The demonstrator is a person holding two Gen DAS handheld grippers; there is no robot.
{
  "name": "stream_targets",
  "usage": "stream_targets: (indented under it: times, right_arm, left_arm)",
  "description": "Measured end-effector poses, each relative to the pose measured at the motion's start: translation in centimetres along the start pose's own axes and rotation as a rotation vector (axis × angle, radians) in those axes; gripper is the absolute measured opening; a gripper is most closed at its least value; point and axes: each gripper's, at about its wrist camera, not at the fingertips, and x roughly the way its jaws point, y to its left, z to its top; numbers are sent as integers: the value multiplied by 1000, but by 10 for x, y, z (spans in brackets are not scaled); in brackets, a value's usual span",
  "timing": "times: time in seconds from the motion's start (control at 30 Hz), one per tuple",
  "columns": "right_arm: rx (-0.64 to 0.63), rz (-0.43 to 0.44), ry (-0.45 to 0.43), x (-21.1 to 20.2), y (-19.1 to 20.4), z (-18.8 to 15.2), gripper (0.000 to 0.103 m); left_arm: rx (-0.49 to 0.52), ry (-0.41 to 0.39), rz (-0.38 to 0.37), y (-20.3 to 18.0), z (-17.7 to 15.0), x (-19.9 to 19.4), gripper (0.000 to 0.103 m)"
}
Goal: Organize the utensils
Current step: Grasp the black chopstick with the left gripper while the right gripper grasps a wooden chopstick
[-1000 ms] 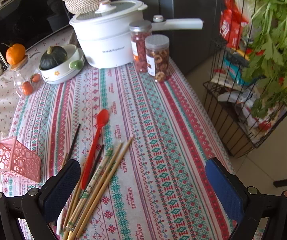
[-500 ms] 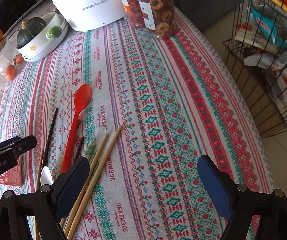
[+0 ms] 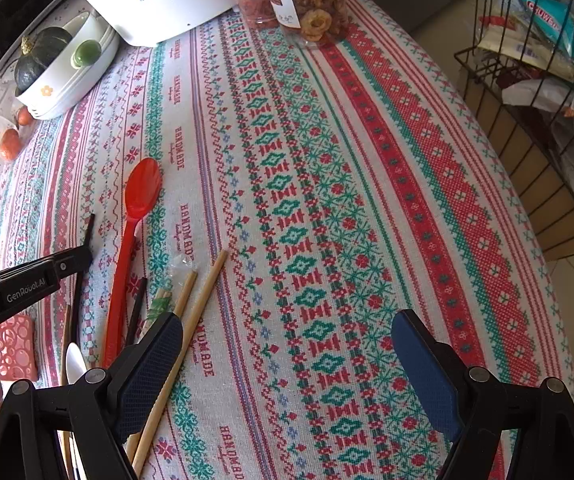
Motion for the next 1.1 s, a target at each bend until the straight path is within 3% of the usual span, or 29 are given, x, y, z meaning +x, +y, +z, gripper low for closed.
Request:
stream_targets:
  times: [0.13, 0.33, 0.63, 0.8, 0.87, 1.03, 1.1]
  right_arm:
    - [8, 25, 16, 11, 1, 1, 84]
    - [9, 51, 36, 26, 13, 3, 71]
    - [-77, -51, 20, 35, 43, 1, 57]
    - [-180, -160, 8, 40, 59, -6, 49]
    - [-201, -190, 9, 40, 63, -8, 44]
    - [-222, -168, 14, 39, 71, -17, 19]
    - [-228, -165, 9, 38, 71, -21, 15]
  left_arm:
    - [-9, -14, -16, 1, -8, -6, 5]
    - [46, -119, -34, 0, -32, -52, 5]
    - [61, -262, -100, 22, -76, -130, 5]
    - [25, -314, -116, 41, -109, -156, 5]
    - [18, -326, -110, 46, -119, -163, 5]
    - [-16, -339, -121, 60, -147, -172, 5]
    - [-40, -349, -129, 67, -156, -173, 5]
